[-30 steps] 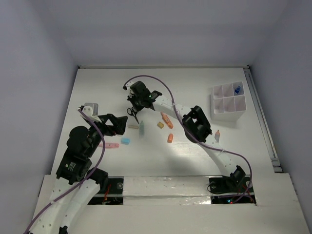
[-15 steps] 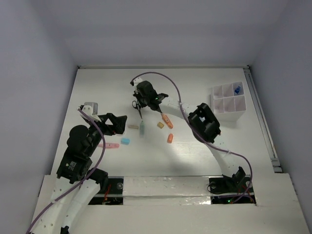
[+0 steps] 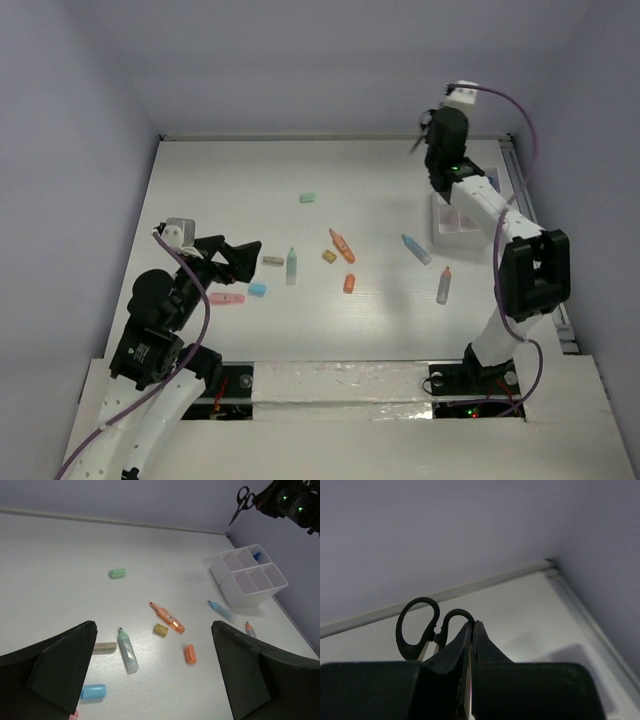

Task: Sort the stationery into containers
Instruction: Place the scissors in the storage box.

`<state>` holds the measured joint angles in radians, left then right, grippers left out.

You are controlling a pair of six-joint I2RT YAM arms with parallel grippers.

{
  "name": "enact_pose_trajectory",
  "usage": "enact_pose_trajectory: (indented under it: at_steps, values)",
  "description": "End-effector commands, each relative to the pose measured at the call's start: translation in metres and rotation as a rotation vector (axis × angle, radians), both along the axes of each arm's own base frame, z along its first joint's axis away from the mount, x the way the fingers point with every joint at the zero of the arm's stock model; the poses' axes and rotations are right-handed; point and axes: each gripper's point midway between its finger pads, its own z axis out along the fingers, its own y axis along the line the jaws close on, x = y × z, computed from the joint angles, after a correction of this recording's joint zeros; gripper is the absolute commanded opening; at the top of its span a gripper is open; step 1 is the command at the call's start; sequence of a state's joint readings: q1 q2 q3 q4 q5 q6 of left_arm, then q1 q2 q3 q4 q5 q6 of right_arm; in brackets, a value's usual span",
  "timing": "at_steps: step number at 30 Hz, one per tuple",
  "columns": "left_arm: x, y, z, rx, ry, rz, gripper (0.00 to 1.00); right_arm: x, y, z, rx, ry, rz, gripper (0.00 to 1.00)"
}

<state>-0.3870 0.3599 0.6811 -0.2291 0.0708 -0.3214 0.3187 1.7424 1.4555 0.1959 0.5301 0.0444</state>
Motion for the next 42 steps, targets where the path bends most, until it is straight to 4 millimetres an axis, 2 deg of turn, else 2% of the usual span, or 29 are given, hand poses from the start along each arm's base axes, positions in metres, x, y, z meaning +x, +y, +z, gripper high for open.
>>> enact_pose_trajectory:
  at_steps: [1, 3, 5, 7, 13, 15, 21, 25, 33, 42]
  values:
    - [-0.012, -0.005, 0.024, -0.028, -0.09, -0.04, 0.98, -0.03, -0.092, 0.008, -0.044, -0.01, -0.32, 0.0]
    - [-0.015, -0.004, 0.027, -0.032, -0.098, -0.037, 0.98, -0.047, -0.127, 0.014, -0.1, 0.007, -0.424, 0.0]
    - [-0.021, -0.007, 0.03, -0.039, -0.111, -0.059, 0.98, -0.057, -0.155, 0.009, -0.129, 0.032, -0.494, 0.0]
    - [-0.025, -0.01, 0.032, -0.045, -0.116, -0.079, 0.98, -0.064, -0.171, 0.012, -0.181, 0.045, -0.55, 0.0]
    - [-0.036, -0.017, 0.036, -0.054, -0.129, -0.13, 0.99, -0.065, -0.188, -0.002, -0.337, 0.111, -0.627, 0.0]
    - [-0.033, -0.012, 0.036, -0.058, -0.13, -0.097, 0.99, -0.066, -0.192, -0.013, -0.387, 0.144, -0.648, 0.0]
    - [-0.035, -0.01, 0.038, -0.063, -0.136, -0.093, 0.99, -0.061, -0.196, -0.013, -0.488, 0.173, -0.67, 0.0]
    - [-0.036, -0.012, 0.038, -0.062, -0.135, -0.1, 0.99, -0.057, -0.197, -0.022, -0.511, 0.202, -0.671, 0.0]
    - [-0.033, -0.014, 0.034, -0.052, -0.116, -0.098, 0.99, -0.04, -0.173, -0.048, -0.571, 0.241, -0.635, 0.0]
    - [-0.031, -0.016, 0.031, -0.045, -0.106, -0.1, 0.99, -0.032, -0.164, -0.061, -0.617, 0.238, -0.638, 0.0]
